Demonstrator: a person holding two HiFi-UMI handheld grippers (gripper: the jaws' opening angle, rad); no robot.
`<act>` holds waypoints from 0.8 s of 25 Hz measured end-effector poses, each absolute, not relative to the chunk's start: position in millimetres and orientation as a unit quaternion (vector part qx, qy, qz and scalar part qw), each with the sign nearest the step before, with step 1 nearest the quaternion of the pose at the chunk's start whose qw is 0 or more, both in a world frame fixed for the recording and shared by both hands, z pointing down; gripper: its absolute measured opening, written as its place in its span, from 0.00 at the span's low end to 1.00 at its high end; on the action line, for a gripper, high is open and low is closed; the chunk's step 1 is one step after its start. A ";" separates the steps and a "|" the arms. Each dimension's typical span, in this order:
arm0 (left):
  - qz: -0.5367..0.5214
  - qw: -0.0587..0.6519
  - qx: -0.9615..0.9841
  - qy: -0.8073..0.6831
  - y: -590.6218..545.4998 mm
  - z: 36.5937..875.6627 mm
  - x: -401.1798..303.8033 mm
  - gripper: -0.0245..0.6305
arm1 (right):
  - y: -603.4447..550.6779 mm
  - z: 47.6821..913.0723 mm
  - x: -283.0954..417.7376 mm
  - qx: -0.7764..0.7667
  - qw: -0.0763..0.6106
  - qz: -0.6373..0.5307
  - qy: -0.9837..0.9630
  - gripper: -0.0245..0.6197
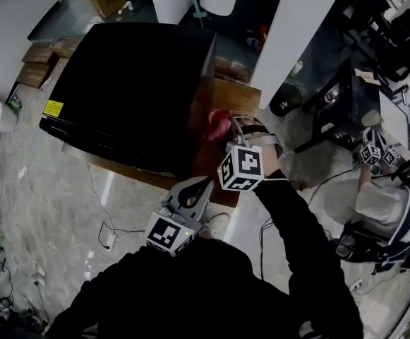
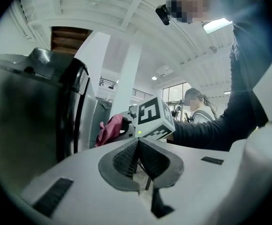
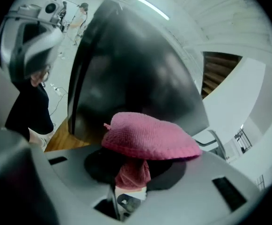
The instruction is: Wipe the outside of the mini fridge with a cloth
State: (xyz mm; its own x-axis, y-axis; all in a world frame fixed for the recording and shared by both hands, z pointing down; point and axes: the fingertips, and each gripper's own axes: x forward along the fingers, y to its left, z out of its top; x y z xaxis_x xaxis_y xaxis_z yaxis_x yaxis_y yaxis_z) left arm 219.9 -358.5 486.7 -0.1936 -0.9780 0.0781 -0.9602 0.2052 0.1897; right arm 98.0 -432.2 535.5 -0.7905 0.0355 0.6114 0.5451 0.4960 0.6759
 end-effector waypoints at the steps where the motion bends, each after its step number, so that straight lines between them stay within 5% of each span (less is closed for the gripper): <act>1: -0.052 0.087 0.629 -0.771 -354.3 483.9 220.4 0.04 | -423.7 525.4 101.5 -0.178 0.266 -0.477 -0.819 0.23; 20: -0.038 0.096 0.659 -0.745 -285.0 507.8 206.5 0.04 | -355.8 534.2 101.6 -0.154 0.317 -0.512 -0.784 0.23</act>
State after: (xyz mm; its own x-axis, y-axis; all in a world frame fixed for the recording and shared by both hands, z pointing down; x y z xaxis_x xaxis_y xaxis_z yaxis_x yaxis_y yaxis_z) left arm 206.5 -285.0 507.8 -0.1143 -0.9890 0.0937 -0.9746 0.1299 0.1827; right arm 101.6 -355.8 534.2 -0.7519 -0.0835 0.6540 0.5650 0.4296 0.7044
